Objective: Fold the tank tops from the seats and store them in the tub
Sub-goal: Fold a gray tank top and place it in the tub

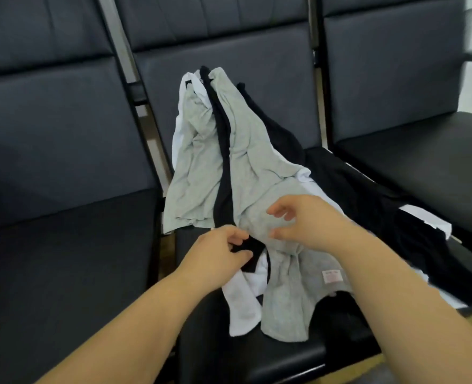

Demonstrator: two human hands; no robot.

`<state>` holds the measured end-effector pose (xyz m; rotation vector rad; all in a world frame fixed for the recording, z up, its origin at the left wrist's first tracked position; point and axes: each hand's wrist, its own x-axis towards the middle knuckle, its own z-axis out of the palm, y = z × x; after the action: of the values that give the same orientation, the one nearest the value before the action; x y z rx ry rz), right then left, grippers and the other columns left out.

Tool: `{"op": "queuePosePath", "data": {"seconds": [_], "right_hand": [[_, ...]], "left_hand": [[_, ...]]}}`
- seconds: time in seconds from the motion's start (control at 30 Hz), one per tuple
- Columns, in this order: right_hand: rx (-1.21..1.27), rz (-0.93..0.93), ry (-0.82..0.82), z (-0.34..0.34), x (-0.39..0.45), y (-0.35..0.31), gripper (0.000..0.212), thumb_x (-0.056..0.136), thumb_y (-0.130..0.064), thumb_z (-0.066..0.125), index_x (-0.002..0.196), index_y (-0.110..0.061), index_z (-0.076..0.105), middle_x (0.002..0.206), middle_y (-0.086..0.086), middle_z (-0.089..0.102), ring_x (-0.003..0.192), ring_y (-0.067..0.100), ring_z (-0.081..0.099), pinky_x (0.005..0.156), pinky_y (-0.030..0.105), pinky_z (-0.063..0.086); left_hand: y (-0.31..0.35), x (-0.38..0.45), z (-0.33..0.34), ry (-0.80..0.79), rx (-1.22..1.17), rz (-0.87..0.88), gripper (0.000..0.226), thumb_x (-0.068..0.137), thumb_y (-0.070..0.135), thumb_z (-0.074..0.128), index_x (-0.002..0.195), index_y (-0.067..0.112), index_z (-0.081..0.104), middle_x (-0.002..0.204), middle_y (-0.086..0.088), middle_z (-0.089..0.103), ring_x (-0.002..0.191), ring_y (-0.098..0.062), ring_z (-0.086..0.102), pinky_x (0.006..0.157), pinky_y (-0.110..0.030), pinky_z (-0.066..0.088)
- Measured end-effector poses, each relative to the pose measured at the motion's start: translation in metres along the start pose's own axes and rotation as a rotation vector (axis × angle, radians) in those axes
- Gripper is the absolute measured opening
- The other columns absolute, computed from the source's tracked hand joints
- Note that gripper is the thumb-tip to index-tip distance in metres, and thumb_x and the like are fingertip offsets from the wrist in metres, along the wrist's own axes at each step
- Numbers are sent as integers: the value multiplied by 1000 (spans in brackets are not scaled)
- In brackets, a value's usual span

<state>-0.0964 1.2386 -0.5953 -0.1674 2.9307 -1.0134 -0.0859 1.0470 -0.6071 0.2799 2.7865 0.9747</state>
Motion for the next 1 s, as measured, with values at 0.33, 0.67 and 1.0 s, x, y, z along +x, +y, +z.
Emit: {"op": "queuePosePath", "data": {"seconds": [0.33,0.67,1.0], "right_hand": [[-160,57,-76,-13,-4,37,60,67,-32,84,122,-33,60,122,-7,50,121,11,40,101,29,40],[-147,59,-112,-11,1,40,54,69,-32,83,118,-35,60,124,-7,44,125,12,32,105,35,39],[11,38,142,-9,9,36,13,79,-31,75,84,-25,64,88,-5,62,84,15,58,75,29,47]], "left_hand": [[17,26,45,-97,-94,83,39,78,35,77,112,33,57,89,10,58,74,-1,54,69,-14,42],[13,39,57,114,-160,121,19,87,24,69,74,32,58,83,10,52,68,1,50,61,-6,38],[32,25,-3,306,-455,128,21,101,28,44,89,19,58,85,5,59,79,-4,52,74,-15,41]]}}
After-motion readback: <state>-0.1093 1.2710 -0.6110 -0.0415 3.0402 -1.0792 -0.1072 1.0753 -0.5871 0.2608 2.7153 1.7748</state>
